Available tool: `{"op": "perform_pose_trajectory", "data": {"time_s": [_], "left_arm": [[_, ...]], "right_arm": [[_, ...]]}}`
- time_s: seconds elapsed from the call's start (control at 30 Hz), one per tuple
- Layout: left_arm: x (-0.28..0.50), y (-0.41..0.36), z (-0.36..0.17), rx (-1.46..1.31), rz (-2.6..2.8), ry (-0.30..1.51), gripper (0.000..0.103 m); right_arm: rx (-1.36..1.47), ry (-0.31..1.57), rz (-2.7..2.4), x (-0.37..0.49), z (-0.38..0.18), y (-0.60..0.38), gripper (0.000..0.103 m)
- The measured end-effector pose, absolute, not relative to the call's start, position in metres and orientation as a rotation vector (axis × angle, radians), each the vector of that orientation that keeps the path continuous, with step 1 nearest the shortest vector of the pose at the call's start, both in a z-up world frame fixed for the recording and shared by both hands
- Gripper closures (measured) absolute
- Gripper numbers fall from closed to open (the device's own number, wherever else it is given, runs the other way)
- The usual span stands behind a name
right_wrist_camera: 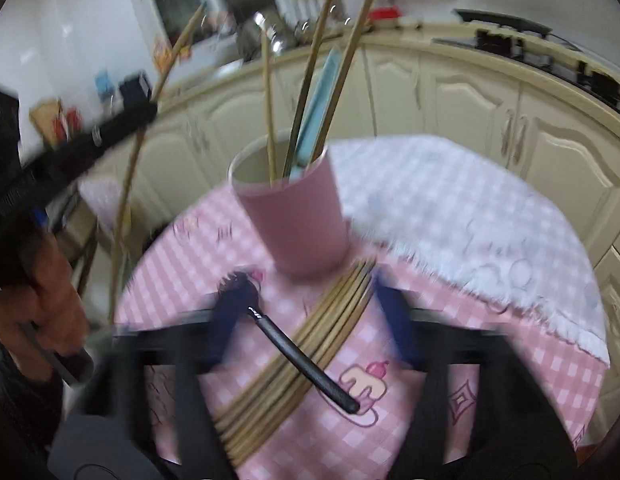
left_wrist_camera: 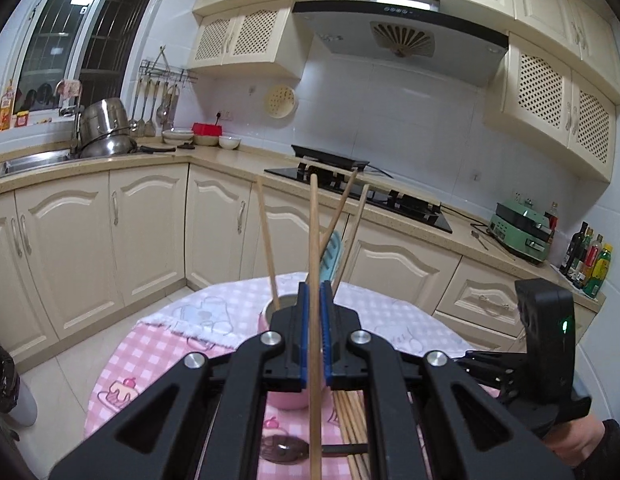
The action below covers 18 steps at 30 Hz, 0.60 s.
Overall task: Organize utensils
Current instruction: 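Lift the chopstick and spork over the pink cup and open both tools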
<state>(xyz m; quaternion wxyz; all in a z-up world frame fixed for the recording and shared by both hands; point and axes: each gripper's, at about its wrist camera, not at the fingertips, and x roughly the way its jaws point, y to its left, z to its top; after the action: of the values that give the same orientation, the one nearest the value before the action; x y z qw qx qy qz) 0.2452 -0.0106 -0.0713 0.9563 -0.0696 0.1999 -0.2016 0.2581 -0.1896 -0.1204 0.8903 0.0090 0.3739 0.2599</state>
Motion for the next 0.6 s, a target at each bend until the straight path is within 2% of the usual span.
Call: {"op": "perform_pose_trajectory", "data": {"time_s": [0.2,0.3,0.4,0.47,0.6], "left_arm": [[0.239,0.008,-0.081,-0.163,-0.379,0.425,0.098],[0.236,0.016,-0.084,-0.175,-0.362,0.431,0.098],[0.234,0.025,-0.087,-0.190,-0.346,0.439,0.098],[0.233,0.030,-0.087,-0.190,-0.337,0.443,0.098],[0.232,0.038,-0.089,-0.189,-0.320,0.450,0.098]], "right_arm": [[-0.218,0.878,0.682,0.263,-0.142,-0.136,0.034],[-0.307,0.938,0.732,0.271,-0.156,-0.114,0.042],[-0.412,0.991,0.752,0.280,-0.173,-0.099,0.058],[-0.462,0.983,0.784,0.279,-0.176,-0.093,0.074],[-0.519,0.980,0.813,0.271,-0.174,-0.088,0.089]]}}
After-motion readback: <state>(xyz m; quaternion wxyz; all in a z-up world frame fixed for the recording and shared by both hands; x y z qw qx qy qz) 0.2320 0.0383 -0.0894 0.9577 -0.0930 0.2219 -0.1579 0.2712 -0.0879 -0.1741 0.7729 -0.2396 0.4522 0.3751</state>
